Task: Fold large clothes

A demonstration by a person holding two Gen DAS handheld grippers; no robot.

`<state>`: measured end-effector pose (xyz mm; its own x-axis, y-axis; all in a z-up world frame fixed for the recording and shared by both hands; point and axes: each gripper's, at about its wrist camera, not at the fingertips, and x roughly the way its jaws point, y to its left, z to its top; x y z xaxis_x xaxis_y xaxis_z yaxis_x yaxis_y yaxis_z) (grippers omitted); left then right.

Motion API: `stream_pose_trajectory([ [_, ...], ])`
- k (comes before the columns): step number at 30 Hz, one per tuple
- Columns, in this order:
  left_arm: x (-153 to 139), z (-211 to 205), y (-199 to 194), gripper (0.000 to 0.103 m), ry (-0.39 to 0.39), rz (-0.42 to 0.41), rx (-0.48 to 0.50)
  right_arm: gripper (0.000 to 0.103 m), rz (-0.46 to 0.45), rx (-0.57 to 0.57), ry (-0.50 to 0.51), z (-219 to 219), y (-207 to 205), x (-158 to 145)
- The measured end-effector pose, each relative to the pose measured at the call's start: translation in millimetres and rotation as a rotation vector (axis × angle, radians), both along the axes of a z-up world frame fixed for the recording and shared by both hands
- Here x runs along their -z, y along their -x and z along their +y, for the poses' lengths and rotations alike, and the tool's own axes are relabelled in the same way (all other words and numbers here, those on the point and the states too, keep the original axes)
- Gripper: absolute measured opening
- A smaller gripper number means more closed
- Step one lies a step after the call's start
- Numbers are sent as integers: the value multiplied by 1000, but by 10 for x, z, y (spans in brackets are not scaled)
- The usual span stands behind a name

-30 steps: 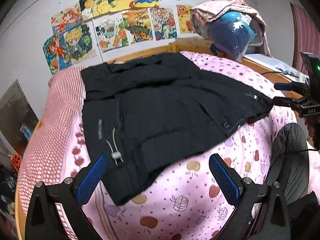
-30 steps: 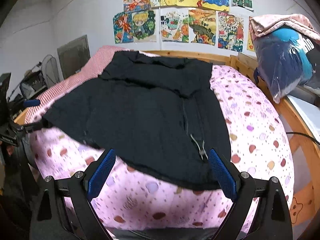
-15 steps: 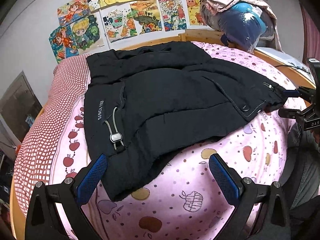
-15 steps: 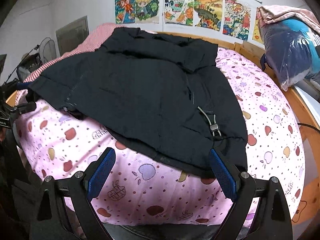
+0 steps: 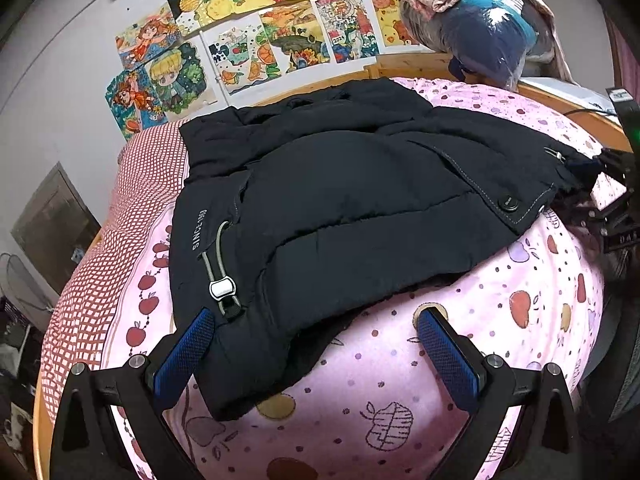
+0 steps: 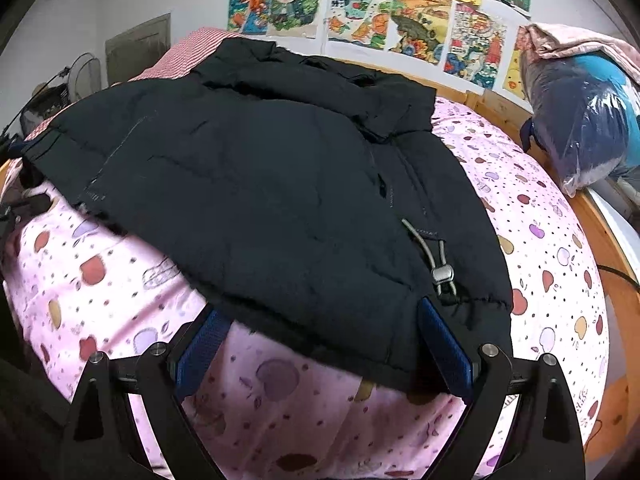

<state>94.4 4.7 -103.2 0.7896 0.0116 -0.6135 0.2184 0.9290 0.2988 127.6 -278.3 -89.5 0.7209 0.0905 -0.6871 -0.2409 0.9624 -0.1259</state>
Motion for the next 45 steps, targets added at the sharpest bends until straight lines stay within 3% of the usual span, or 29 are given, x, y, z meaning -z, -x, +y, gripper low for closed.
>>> stream_pose_trajectory([
  [7, 19, -9, -45, 103, -41, -37, -45, 91, -27, 17, -2, -58, -30, -19],
  [13, -23, 63, -56, 103, 27, -69, -84, 91, -63, 9, 68, -8, -16, -46],
  [17, -27, 91, -47, 103, 22, -98, -112, 91, -116, 27, 87, 24, -1, -130],
  [21, 13, 133, -48, 99, 16, -94, -111, 91, -152, 62, 31, -68, 19, -196],
  [24, 42, 94, -17, 95, -39, -115, -105, 89, -149, 88, -9, -146, 20, -148],
  [29, -4, -60, 66, 94, -155, -207, -79, 62, -140, 88, -39, -203, 14, -114],
  [34, -102, -162, 30, 90, -134, -206, -42, 34, -168, 74, -31, -114, 0, -192],
  [36, -129, -152, -29, 78, -92, -173, -36, 28, -176, 75, -40, -95, 0, -233],
  [40, -141, -114, -90, 66, -16, -136, -45, 20, -192, 89, -94, -118, -3, -324],
  [45, -189, -50, -120, 33, 69, -102, -40, 11, -212, 142, -176, -168, 23, -398],
])
